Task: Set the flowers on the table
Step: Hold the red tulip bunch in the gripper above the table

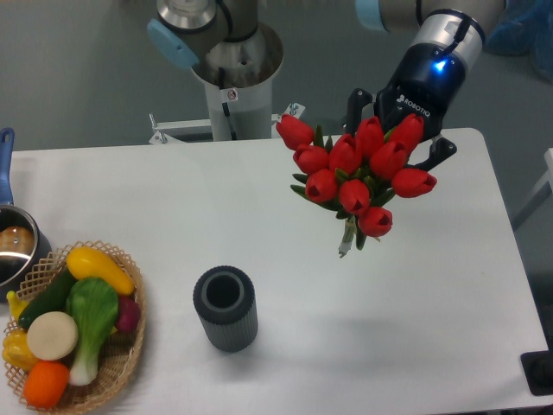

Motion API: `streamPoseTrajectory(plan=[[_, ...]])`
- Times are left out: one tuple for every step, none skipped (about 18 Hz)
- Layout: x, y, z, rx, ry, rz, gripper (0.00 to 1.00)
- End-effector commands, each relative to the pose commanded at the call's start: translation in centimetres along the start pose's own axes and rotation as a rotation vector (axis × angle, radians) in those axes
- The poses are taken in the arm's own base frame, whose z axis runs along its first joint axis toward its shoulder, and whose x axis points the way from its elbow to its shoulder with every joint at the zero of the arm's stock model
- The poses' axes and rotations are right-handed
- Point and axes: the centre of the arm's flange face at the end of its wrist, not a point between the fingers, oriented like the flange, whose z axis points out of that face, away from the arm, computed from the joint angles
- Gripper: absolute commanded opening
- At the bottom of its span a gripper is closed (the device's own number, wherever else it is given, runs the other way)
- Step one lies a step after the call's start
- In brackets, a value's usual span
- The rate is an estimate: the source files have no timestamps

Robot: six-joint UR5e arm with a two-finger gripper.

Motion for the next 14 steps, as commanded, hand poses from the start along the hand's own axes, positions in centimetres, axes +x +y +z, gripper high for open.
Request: streamPoseTrajectory(plan=[[0.0,0.0,0.1,-0.001,0.000,0.002,0.40],[0.0,0.0,0.1,-0.001,0.000,0.002,0.40],[0.0,0.0,0.1,-0.004,-0.003,0.003,0.40],[0.0,-0.3,0.0,-0.008,-0.009,0.008,0.40],[0.0,-0.2,-0.1,-0.013,-0.015,0.007,0.40],[0.0,0.0,-0.1,-0.018,-0.019,0.006,0.40],[0.2,-0.2,-0.2,-0.020,-0.024,0.008,0.40],[0.4,-0.3,-0.3,-0.021,-0.025,0.010,0.40],[0.6,-0.4,-0.3,-0.021,-0.025,0.009,0.40],[1.0,-0.5,-0.4,-0.027,-0.031,0.012,0.40],[1.2,-0.5,-0.4,-0.046,-0.050,0.018,0.40],[1.0,-0.4,-0.5,-0.078,-0.082,0.025,0.39],[1.0,-0.3,-0.3,-0.109,-0.106,0.035,0.39],[1.0,-0.3,-0.4,-0.131,-0.130,0.041,0.39]])
